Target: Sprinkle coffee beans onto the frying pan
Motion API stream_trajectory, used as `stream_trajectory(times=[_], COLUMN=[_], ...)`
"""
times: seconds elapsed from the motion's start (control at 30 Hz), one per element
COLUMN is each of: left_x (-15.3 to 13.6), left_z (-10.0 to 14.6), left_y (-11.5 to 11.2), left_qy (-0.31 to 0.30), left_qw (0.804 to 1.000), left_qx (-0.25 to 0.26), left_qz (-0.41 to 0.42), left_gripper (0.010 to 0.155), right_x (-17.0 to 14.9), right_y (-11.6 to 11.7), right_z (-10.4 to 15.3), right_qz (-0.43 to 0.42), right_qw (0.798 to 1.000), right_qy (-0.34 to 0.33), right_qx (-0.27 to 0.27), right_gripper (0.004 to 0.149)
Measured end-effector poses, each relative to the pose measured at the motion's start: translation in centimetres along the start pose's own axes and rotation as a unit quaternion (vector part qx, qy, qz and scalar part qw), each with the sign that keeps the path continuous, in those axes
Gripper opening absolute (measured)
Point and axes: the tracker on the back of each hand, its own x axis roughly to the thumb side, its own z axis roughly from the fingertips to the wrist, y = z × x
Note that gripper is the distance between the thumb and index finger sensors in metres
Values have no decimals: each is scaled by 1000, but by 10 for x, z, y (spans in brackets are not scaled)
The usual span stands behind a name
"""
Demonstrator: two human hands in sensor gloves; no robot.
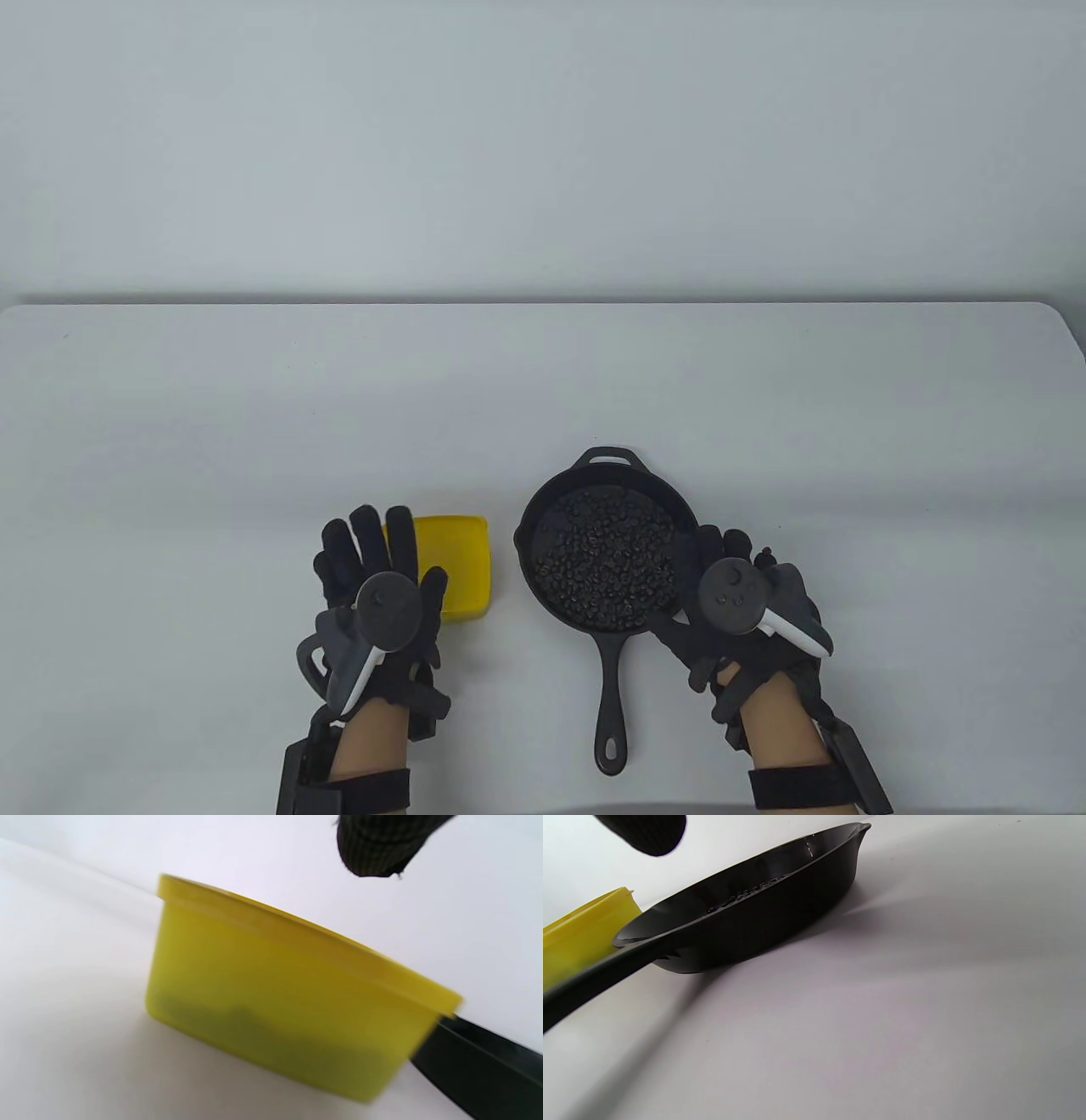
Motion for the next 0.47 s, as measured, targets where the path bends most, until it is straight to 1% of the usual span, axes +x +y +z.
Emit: stream_trajectory(times=[0.07, 0.1, 0.2, 0.3, 0.47], left_x=[5, 7, 10, 11, 10], left_z=[1, 2, 3, 6, 8], left_y=[-7, -11, -16, -17, -17], left_qy=[-13, -21, -34, -43, -37], left_qw=[999, 998, 996, 996, 996], left_qx=[-27, -46, -76, -80, -82], left_qz=[-28, -28, -15, -19, -8], left_gripper=[83, 82, 80, 80, 79], right_x=[-1, -2, -2, 1, 5], right_y=[0, 0, 1, 5, 6], right_z=[1, 1, 1, -2, -5], right_qz=[-1, -2, -9, -17, -10], right_qw=[1000, 1000, 1000, 1000, 1000], right_qy=[1, 2, 5, 1, -7], right_qx=[-2, -2, 3, 13, 16], right_gripper=[87, 87, 87, 87, 87])
